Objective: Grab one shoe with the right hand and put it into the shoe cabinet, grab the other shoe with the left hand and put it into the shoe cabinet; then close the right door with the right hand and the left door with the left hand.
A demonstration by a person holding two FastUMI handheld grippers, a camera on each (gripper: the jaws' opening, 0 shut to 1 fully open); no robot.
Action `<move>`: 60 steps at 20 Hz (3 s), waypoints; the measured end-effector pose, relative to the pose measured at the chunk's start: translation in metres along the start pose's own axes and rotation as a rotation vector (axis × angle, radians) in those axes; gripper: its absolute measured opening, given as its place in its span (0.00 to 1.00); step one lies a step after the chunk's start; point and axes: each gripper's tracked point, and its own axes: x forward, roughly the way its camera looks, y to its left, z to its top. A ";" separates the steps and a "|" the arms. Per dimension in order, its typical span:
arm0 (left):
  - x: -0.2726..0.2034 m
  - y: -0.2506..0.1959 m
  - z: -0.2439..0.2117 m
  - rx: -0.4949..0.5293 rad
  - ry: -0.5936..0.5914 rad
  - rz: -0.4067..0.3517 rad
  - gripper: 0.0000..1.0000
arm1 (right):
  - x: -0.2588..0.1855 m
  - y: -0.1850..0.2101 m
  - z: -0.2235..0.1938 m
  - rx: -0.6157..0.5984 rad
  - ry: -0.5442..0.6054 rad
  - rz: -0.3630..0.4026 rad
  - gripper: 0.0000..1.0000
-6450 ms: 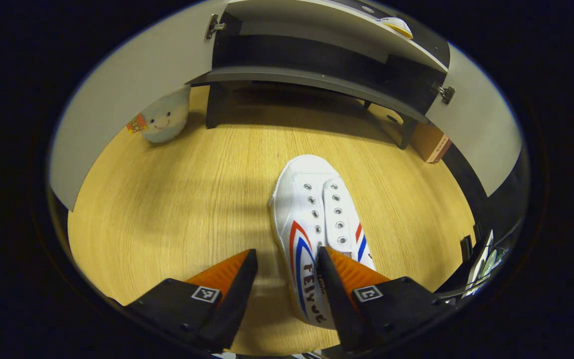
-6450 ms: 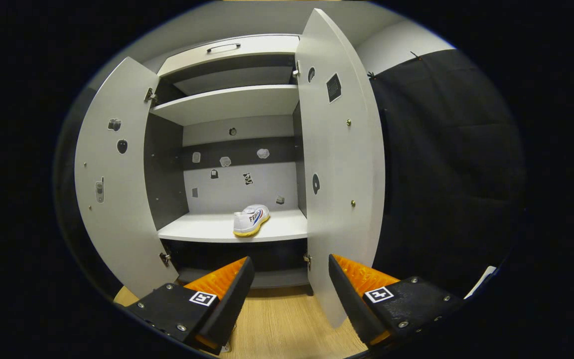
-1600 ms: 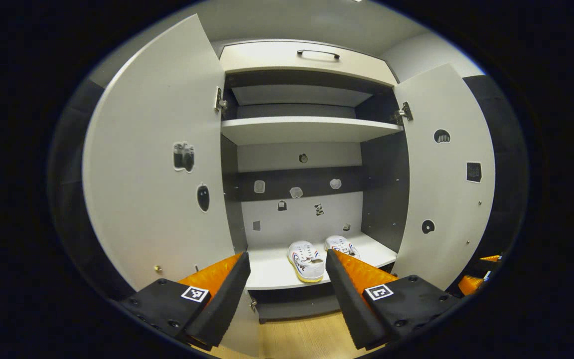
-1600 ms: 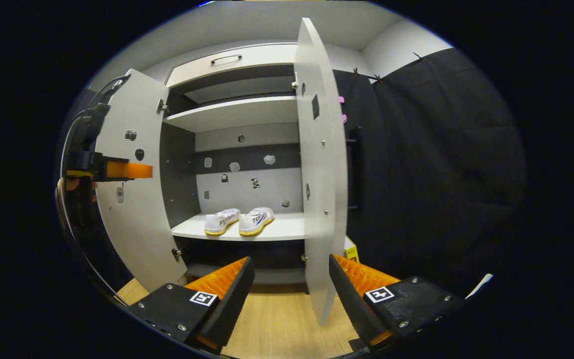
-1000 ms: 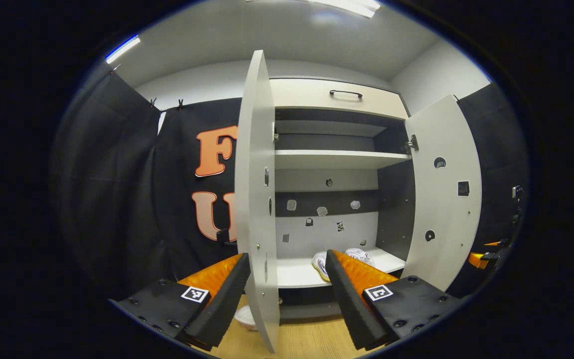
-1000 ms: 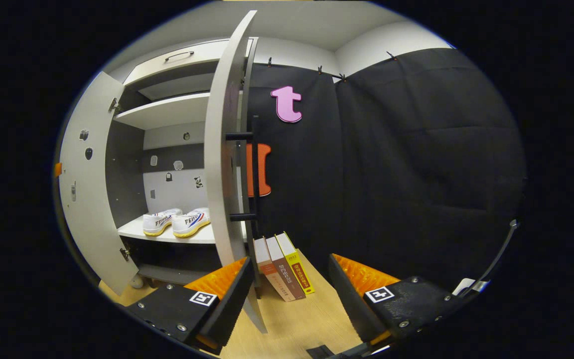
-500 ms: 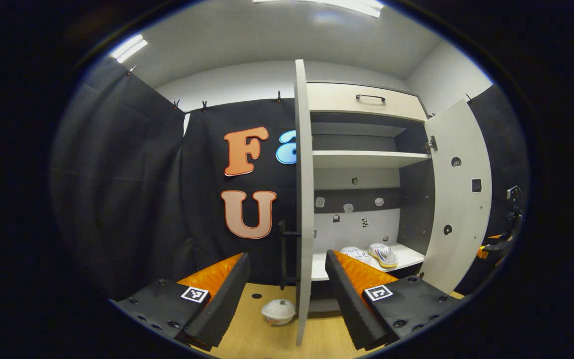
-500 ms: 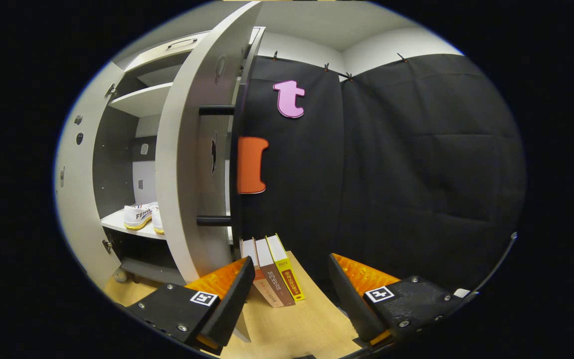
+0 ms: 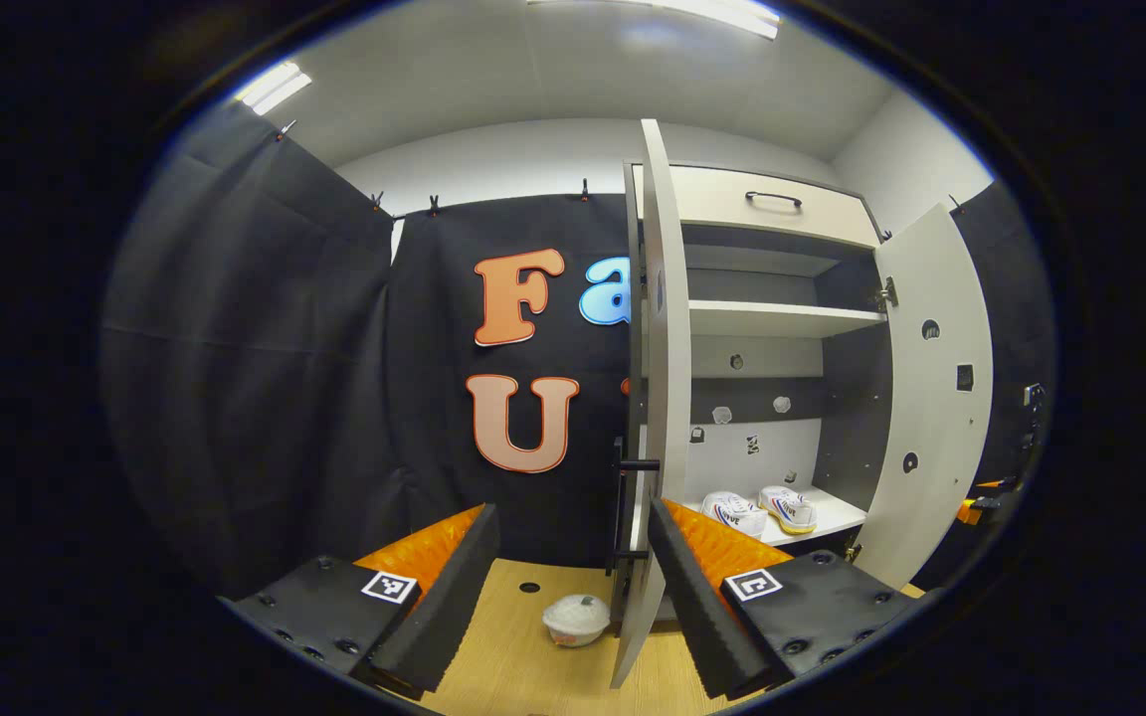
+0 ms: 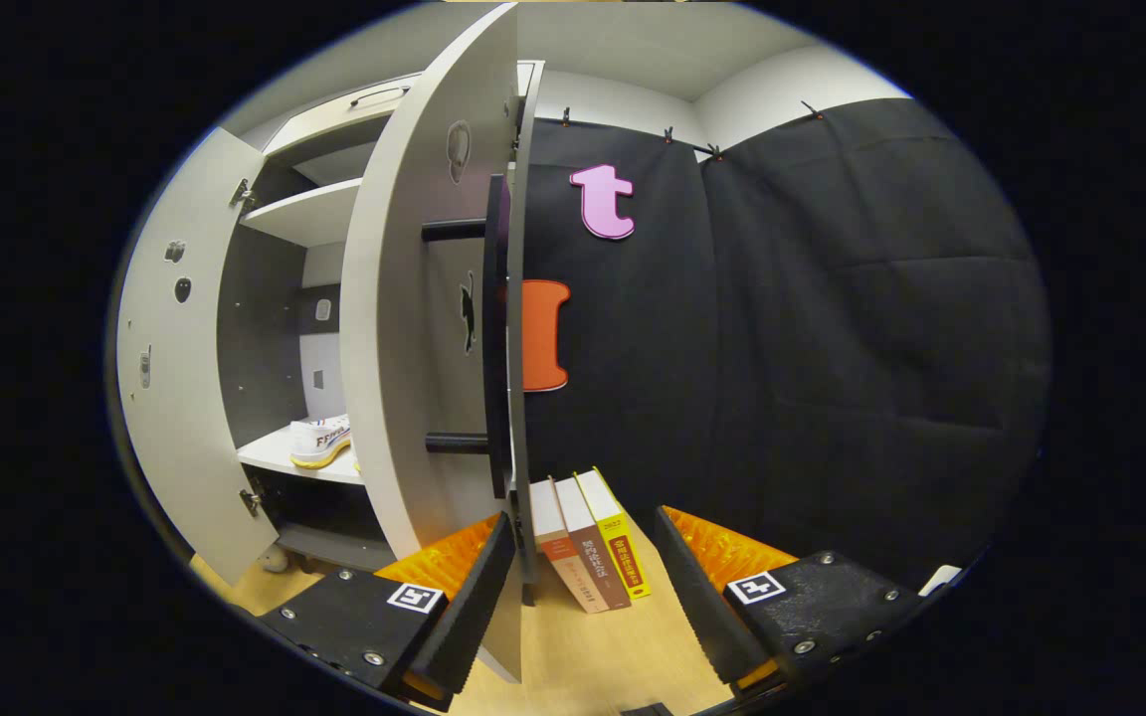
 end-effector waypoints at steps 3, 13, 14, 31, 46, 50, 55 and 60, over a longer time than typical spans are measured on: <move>0.000 0.001 -0.002 0.003 0.002 -0.001 0.95 | 0.002 0.023 0.001 -0.029 -0.004 0.041 0.88; -0.006 0.020 -0.008 -0.017 0.012 0.030 0.99 | 0.018 0.077 0.001 -0.031 0.000 0.157 0.88; -0.006 0.020 -0.009 -0.020 0.014 0.029 0.95 | 0.019 0.082 0.001 -0.028 0.000 0.167 0.88; 0.002 0.056 -0.067 0.005 0.080 0.057 0.97 | 0.094 0.189 0.005 -0.029 -0.009 0.239 0.90; 0.058 0.011 -0.183 -0.088 0.216 -0.123 0.97 | 0.112 0.198 0.009 -0.044 0.000 0.164 0.89; 0.064 0.005 -0.184 -0.084 0.216 -0.143 0.97 | 0.116 0.199 0.009 -0.053 0.000 0.151 0.89; 0.067 -0.003 -0.189 -0.088 0.230 -0.167 0.96 | 0.110 0.194 0.010 -0.032 0.031 0.135 0.91; 0.068 -0.008 -0.191 -0.098 0.242 -0.181 0.97 | 0.082 0.177 0.042 -0.080 -0.031 0.126 0.90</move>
